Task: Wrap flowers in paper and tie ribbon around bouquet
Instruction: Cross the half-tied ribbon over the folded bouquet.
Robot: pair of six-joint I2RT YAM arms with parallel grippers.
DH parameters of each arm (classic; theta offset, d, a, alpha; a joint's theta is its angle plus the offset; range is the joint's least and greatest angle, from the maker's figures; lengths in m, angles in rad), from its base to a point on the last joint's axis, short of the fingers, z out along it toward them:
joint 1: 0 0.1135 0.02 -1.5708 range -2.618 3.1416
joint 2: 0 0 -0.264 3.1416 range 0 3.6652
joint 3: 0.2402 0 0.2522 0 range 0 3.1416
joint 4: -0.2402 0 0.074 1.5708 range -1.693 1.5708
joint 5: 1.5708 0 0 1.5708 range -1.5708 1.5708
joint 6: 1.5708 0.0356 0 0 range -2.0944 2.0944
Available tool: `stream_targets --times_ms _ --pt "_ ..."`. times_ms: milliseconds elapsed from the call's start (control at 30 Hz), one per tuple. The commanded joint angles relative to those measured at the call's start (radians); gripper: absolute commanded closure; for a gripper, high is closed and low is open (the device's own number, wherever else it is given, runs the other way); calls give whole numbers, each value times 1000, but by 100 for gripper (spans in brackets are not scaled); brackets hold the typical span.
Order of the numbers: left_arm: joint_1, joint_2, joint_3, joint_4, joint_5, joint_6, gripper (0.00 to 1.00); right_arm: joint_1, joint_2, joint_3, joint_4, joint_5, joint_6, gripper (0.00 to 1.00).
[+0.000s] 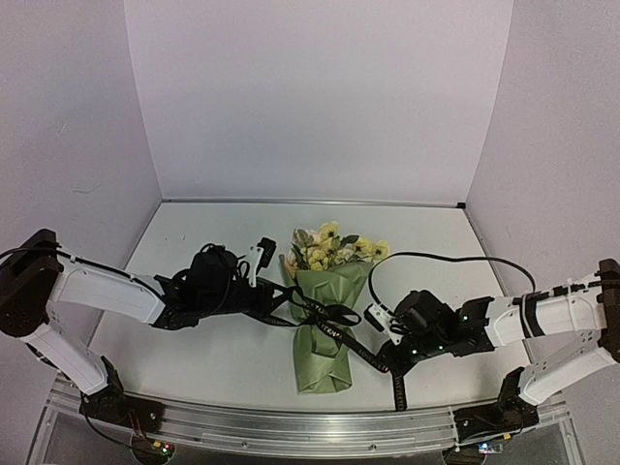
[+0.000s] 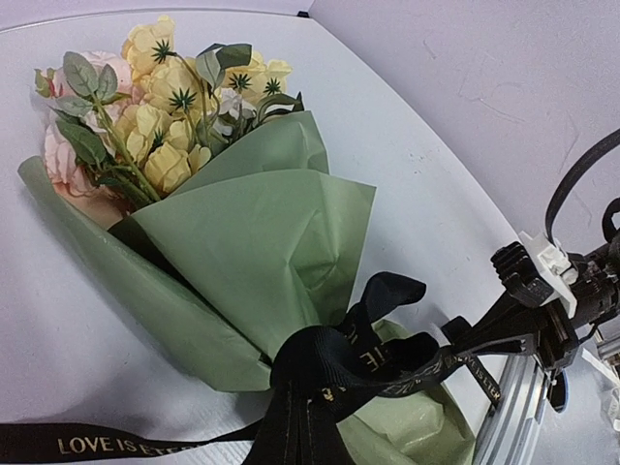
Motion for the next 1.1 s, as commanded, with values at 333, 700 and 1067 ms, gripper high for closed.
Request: stream_targets --times_ms 333,700,1067 --pt "6 -78 -77 28 6 -40 100 5 48 95 -6 102 -38 96" --pt "5 -70 -71 41 30 -45 100 4 34 150 3 76 -33 46" --pt "5 -71 -59 32 29 -40 100 -12 154 251 62 16 3 35"
